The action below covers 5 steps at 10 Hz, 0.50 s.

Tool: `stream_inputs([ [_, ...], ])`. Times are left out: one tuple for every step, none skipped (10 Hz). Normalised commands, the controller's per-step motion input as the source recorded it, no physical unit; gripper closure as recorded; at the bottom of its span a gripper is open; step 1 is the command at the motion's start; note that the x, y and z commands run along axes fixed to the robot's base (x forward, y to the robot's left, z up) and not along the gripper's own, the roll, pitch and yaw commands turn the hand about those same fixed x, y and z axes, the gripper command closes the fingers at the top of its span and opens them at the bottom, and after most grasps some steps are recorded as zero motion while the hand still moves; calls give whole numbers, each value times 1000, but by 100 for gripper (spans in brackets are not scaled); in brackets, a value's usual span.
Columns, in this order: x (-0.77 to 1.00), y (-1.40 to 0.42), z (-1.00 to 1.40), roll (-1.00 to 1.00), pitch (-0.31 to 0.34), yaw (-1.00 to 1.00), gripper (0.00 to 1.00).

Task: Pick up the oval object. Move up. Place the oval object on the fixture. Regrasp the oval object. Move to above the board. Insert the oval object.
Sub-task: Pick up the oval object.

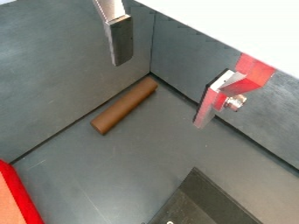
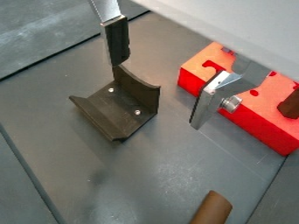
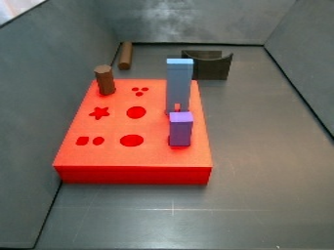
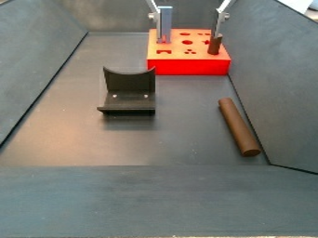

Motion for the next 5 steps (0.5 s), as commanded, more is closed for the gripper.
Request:
stream_inputs([
  [0, 0, 0, -26, 0, 0, 0],
  [-317, 246, -251, -304, -160, 0, 0],
  [-560, 554, -789, -146, -120, 0, 0],
  [-611, 589, -1000, -56, -51, 63, 0],
  [-580, 446, -906, -131, -39, 29, 0],
])
